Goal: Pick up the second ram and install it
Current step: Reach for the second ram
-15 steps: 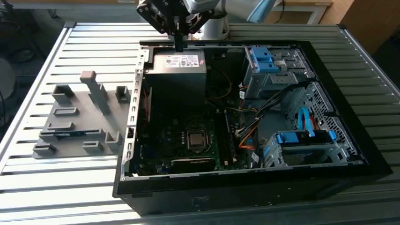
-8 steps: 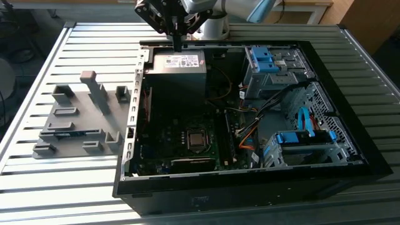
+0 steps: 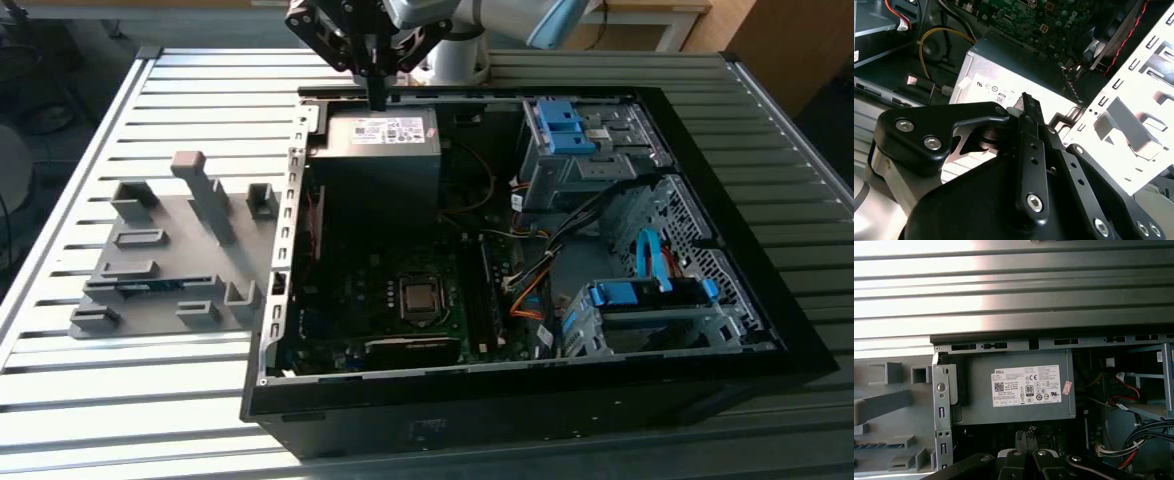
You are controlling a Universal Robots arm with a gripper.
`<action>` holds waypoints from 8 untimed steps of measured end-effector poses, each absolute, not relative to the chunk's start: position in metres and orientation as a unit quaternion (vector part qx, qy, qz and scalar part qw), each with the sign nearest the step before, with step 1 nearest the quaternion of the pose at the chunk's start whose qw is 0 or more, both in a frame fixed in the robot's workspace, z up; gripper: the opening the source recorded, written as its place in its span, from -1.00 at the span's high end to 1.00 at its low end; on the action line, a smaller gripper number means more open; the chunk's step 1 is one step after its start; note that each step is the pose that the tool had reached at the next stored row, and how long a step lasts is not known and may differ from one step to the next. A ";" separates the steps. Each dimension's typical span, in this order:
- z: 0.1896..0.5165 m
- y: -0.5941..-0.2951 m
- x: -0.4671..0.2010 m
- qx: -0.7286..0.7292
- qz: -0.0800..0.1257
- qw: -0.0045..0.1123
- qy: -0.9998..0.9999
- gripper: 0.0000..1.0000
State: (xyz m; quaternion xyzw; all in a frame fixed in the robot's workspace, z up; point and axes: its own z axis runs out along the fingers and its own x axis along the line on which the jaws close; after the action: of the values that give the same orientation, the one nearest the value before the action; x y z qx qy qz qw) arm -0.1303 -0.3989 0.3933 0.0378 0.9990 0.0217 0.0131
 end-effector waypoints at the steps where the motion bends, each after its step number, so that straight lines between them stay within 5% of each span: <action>1: 0.393 -0.399 -0.131 0.038 0.022 0.013 0.999 0.79; 8: 0.393 -0.399 -0.132 0.038 0.022 0.013 0.999 0.79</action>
State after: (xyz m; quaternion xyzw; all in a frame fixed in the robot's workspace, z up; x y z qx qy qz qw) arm -0.1323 -0.3989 0.3933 0.0379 0.9990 0.0217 0.0131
